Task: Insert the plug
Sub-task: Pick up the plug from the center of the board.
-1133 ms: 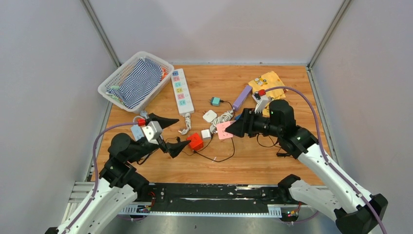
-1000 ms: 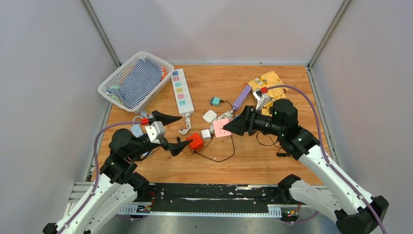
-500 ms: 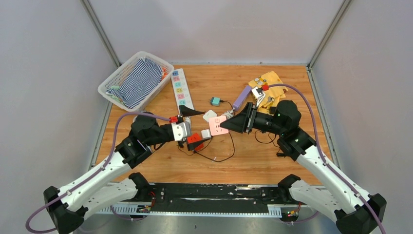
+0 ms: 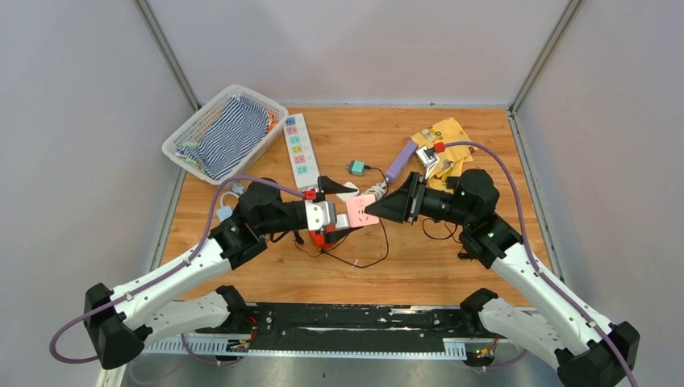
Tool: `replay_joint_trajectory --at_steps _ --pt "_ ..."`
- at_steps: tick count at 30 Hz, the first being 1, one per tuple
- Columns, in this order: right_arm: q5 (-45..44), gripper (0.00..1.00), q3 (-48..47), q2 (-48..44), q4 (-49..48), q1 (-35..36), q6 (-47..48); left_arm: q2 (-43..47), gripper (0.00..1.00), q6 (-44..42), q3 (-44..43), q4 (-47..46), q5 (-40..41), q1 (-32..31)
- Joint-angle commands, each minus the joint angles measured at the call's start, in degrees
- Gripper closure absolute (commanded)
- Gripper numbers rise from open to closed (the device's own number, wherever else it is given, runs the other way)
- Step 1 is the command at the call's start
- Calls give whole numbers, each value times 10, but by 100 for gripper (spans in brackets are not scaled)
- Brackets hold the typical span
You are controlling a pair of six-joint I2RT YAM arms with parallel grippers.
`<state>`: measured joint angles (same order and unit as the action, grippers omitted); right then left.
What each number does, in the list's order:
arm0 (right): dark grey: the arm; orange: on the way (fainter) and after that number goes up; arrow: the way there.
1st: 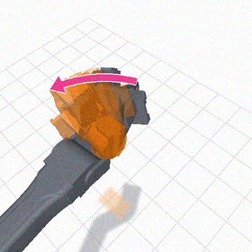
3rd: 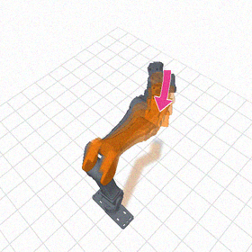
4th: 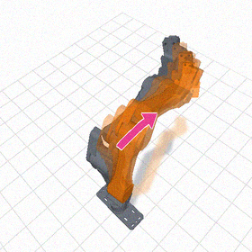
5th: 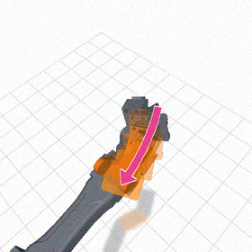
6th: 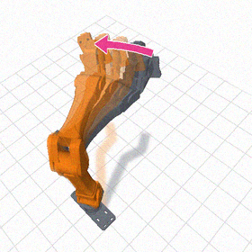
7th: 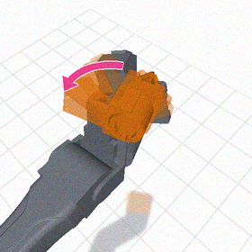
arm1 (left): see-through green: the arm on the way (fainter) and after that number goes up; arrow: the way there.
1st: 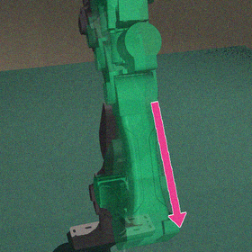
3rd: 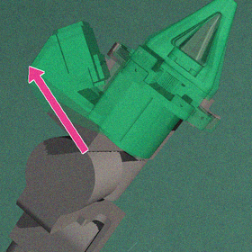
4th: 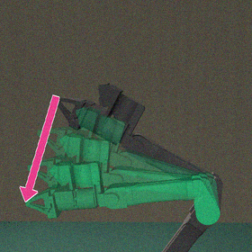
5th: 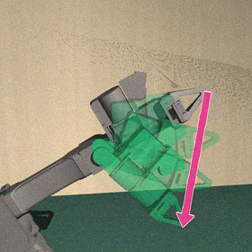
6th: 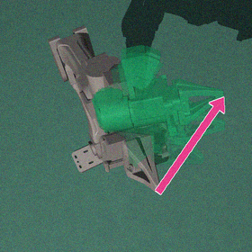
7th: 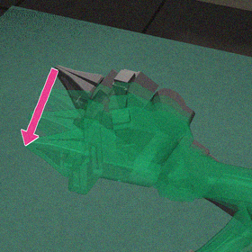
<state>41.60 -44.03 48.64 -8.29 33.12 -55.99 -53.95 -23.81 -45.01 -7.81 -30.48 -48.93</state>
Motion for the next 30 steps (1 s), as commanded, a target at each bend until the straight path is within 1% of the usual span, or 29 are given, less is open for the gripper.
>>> replay_joint_trajectory --at_steps 1,2,4,5,6,7,8,9,10,12,14,16,19,24,27,30 --pt "5 59 16 -19 -22 6 -1 0 27 -5 -9 -20 -12 -5" --pt "0 58 19 -22 -15 6 2 4 33 -1 -6 -20 -13 -5" --pt "-10 55 24 -28 1 6 11 9 45 4 -2 -20 -17 -5" --pt "-14 52 25 -30 10 7 17 11 53 9 0 -20 -19 -5" --pt "-18 48 25 -31 19 7 23 13 61 11 1 -20 -21 -5" --pt "-22 43 23 -31 33 6 32 15 70 12 3 -20 -23 -5" --pt "-27 37 18 -30 53 7 45 18 75 12 6 -19 -22 -5" --pt "-34 32 11 -30 75 6 59 22 78 14 9 -19 -18 -5" --pt "-45 26 1 -29 118 6 78 27 79 17 14 -19 -11 -5" --pt "-68 20 -21 -29 181 6 113 39 81 21 26 -19 15 -5" --pt "-101 17 -39 -29 232 8 140 52 83 27 41 -19 50 -5" --pt "-130 17 -53 -26 264 16 159 64 87 36 56 -19 83 -5" --pt "-151 17 -75 -6 290 39 181 79 89 59 74 -18 120 -5" --pt "-221 17 -135 39 323 88 221 100 89 84 107 -17 164 -5" --pt "-238 17 -176 70 330 113 233 118 88 102 124 -18 188 -5" --pt "-258 12 -208 100 330 150 243 136 87 119 137 -18 195 -5"
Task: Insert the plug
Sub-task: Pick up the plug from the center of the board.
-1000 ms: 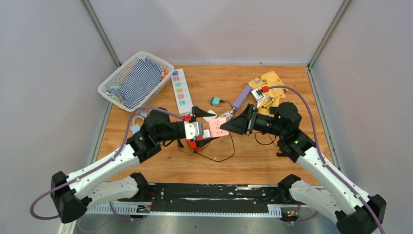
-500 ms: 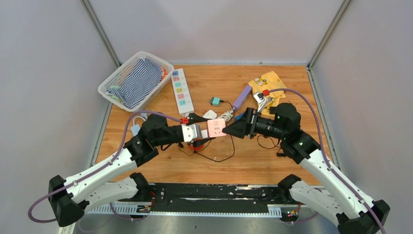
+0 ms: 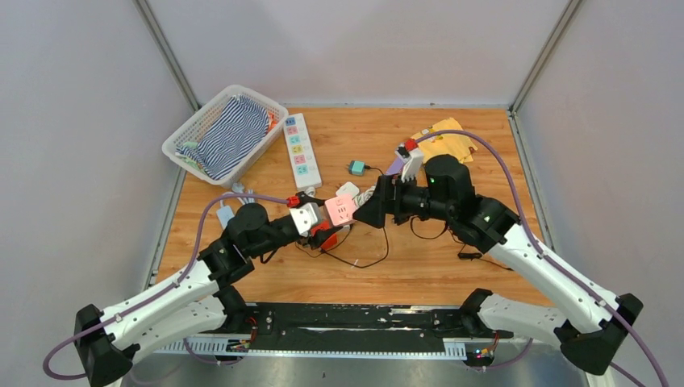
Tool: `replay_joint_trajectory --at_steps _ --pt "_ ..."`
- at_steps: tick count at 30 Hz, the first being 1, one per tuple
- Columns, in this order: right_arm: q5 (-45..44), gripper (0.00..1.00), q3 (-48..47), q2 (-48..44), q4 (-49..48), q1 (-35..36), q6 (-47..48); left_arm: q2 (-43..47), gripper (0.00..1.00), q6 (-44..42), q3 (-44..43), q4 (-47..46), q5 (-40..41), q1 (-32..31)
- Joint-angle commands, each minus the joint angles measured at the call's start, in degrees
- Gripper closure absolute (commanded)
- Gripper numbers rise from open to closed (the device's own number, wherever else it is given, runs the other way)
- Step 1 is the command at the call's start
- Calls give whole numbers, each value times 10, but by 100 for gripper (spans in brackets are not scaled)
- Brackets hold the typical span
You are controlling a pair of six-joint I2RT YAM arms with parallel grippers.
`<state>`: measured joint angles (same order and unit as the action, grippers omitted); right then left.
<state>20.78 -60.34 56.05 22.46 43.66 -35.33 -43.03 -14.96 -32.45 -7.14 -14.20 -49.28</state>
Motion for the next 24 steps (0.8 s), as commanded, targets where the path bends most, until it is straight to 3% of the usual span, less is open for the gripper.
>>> replay_joint_trajectory --at_steps 1,9,16,21,24 --pt "-59 11 -54 38 22 56 42 31 87 33 14 -24 32 -1" --pt "-123 12 -119 131 30 106 87 29 86 47 21 -24 39 -1" --pt "-195 23 -139 191 39 133 110 19 85 52 8 -23 47 -1" --pt "-191 25 -140 216 47 137 120 10 84 52 11 -21 55 -1" --pt "-206 45 -130 216 48 137 121 11 84 50 13 -16 77 0"
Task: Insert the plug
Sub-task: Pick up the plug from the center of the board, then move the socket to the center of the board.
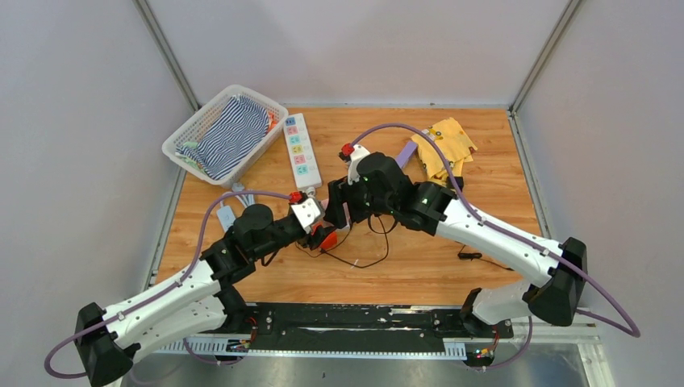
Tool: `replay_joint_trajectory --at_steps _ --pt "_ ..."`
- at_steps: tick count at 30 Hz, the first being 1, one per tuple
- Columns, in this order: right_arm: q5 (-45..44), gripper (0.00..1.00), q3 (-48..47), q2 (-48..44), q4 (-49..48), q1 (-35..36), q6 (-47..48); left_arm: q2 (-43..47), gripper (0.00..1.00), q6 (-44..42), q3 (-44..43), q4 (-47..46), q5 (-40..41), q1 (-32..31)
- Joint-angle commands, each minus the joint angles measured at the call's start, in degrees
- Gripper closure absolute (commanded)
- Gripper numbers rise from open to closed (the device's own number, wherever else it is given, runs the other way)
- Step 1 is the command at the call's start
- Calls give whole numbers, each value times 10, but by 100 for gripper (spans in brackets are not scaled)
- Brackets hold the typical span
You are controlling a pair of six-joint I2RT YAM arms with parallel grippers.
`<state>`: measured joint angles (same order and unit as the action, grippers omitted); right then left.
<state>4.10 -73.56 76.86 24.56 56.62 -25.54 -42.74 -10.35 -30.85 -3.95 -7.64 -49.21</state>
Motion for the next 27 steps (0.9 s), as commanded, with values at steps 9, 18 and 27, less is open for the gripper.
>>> replay_joint_trajectory --at_steps 9,18,27 --pt "-142 81 79 -24 -20 -6 33 29 11 17 15 -38 91 -1" --pt "-151 88 152 -91 -38 -71 7 3 0 97 -1 -22 221 -1" --pt "-173 85 205 -183 -37 -74 5 -123 0 275 -117 200 256 142"
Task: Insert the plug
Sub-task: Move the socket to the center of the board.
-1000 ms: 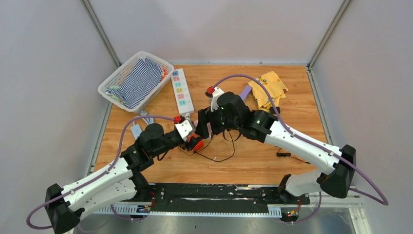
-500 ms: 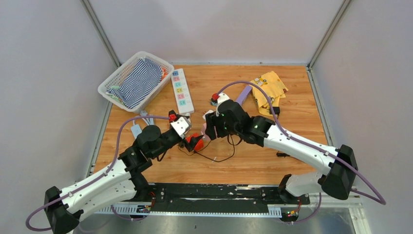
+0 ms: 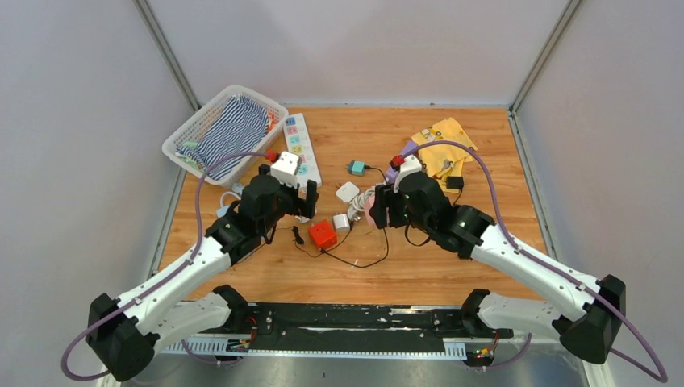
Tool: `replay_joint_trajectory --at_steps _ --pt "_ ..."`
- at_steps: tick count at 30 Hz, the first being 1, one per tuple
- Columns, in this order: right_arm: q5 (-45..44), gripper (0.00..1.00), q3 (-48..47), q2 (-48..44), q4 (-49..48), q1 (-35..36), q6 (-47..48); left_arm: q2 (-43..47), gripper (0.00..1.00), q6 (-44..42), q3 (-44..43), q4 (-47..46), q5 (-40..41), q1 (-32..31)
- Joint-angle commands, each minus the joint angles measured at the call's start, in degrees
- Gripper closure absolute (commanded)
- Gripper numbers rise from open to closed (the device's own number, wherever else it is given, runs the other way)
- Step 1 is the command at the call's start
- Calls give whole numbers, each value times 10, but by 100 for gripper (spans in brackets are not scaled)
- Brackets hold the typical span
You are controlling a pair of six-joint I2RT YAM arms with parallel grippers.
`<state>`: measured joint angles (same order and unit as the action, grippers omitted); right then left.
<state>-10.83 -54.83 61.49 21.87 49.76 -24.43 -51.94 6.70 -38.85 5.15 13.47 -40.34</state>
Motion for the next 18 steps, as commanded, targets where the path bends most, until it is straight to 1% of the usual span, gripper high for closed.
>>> replay_joint_trajectory --at_steps 1,4,6,9,14,18 --pt "-23 84 22 -36 -10 -5 -6 -33 0 121 -39 120 77 60" --pt "-18 84 32 -51 -10 -5 -6 -20 0 199 -24 147 180 77" --pt "-13 84 36 -58 -10 -5 -6 -11 1 257 -12 170 219 105" --pt "-8 84 40 -65 -10 -5 -5 -10 3 323 8 207 254 144" --pt "-7 83 45 -76 -9 -5 -2 -18 5 399 34 249 316 175" --pt "0 83 46 -80 -9 -5 -1 -38 6 436 48 258 306 209"
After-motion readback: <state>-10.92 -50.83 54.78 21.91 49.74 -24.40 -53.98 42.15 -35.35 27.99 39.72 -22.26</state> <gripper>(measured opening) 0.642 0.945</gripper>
